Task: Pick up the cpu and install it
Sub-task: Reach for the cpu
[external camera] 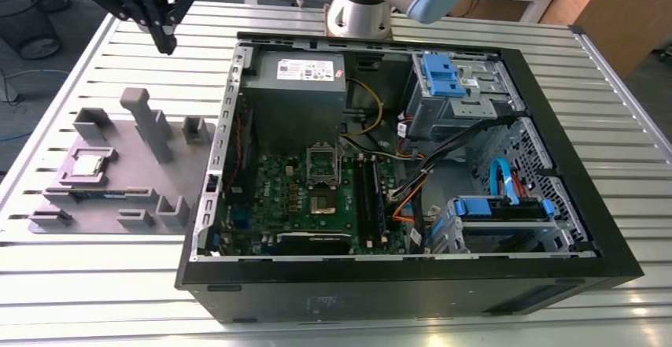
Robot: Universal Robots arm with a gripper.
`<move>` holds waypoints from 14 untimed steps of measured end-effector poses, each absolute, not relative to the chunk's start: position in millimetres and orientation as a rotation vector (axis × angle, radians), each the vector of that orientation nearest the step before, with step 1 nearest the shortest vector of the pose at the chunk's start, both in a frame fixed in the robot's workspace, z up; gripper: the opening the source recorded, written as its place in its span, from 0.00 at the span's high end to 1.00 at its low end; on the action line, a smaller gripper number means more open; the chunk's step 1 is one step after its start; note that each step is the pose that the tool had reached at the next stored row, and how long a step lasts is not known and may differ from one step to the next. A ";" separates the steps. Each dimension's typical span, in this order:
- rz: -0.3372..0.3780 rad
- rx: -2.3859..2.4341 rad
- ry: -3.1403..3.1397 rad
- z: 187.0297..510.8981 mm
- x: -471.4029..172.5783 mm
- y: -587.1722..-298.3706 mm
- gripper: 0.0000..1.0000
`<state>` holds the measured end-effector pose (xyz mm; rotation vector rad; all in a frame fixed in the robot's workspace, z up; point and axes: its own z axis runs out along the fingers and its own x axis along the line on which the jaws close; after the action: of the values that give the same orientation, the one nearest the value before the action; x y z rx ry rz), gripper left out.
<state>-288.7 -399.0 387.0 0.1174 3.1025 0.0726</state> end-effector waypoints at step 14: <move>0.073 0.117 3.103 383.4 -304.8 -399.0 0.89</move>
<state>-304.8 -399.0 383.4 0.1173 3.1026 0.0726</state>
